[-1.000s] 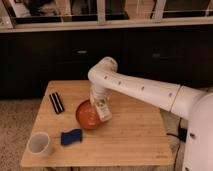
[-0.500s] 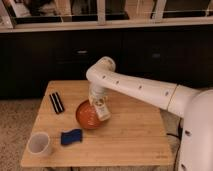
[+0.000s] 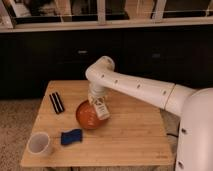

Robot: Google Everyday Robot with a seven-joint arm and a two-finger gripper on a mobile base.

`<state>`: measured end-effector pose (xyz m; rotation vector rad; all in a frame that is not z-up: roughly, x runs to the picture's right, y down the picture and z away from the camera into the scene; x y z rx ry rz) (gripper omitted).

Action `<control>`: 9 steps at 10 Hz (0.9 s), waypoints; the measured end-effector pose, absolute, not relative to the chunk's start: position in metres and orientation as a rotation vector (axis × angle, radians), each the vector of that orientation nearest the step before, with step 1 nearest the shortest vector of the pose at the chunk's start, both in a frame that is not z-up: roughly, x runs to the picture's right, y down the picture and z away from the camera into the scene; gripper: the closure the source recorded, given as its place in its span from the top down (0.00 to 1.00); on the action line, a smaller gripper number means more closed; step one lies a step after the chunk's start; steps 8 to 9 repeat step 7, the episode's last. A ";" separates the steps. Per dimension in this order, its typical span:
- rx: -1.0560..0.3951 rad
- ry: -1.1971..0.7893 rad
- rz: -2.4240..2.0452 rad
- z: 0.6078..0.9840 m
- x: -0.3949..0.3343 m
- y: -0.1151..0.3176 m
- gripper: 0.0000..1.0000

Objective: Place the bottle in the ceramic bowl

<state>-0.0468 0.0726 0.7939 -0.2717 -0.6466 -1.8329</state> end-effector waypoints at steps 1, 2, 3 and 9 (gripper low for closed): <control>-0.273 -0.646 -1.834 0.795 -0.048 0.072 0.27; -0.273 -0.646 -1.834 0.797 -0.048 0.071 0.31; -0.275 -0.645 -1.833 0.797 -0.047 0.071 0.36; -0.276 -0.644 -1.839 0.800 -0.050 0.070 0.76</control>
